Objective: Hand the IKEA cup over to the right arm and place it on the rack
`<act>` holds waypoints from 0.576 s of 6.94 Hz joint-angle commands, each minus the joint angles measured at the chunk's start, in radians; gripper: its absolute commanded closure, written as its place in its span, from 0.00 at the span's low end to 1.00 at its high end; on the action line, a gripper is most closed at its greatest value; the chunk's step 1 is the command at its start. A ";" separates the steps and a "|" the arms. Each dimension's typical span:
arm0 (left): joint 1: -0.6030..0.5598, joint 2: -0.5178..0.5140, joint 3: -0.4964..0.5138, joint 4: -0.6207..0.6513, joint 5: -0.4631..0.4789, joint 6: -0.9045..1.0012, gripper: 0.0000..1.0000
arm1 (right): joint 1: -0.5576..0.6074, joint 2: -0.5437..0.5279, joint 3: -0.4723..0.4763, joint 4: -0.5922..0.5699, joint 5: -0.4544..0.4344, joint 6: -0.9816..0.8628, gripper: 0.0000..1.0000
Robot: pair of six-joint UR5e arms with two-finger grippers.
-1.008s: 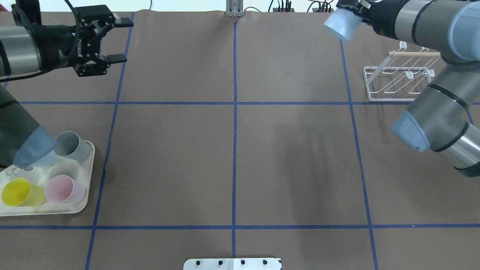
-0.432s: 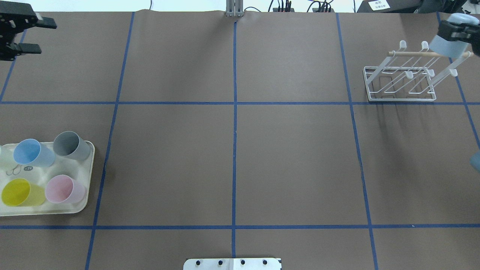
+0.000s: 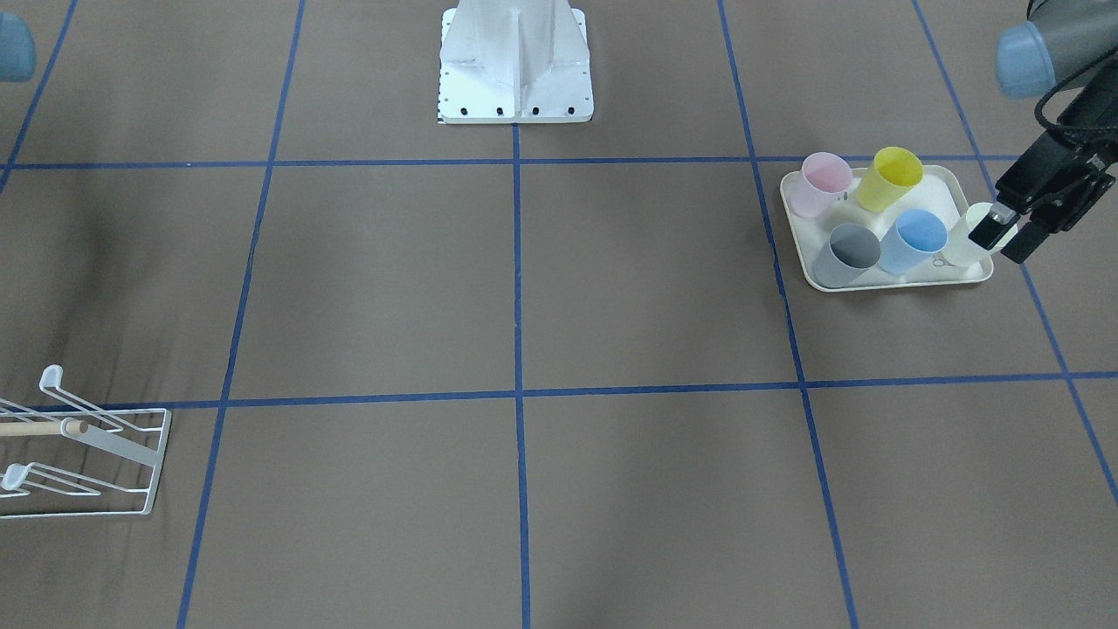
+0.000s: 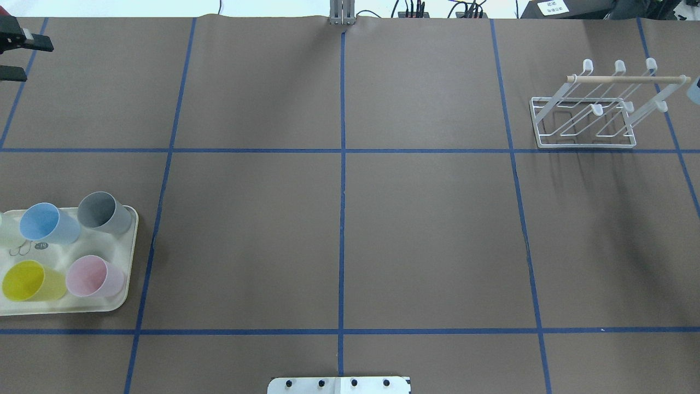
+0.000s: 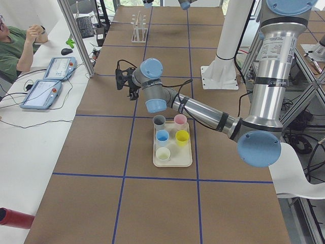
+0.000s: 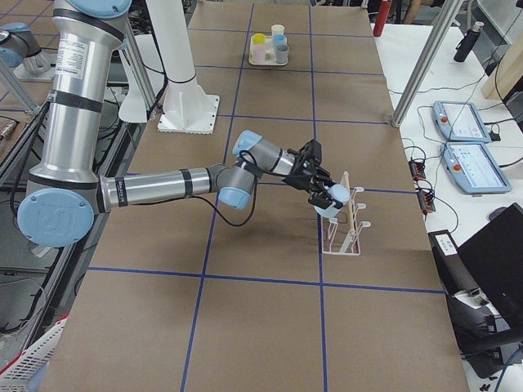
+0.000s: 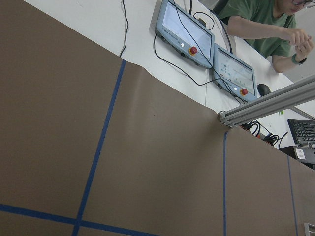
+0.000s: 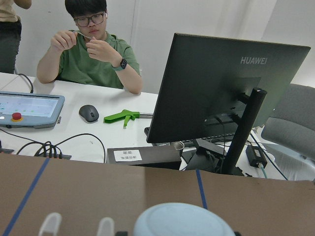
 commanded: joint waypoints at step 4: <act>0.003 0.015 0.010 0.002 -0.002 0.006 0.00 | -0.049 -0.015 -0.119 0.128 -0.102 0.157 1.00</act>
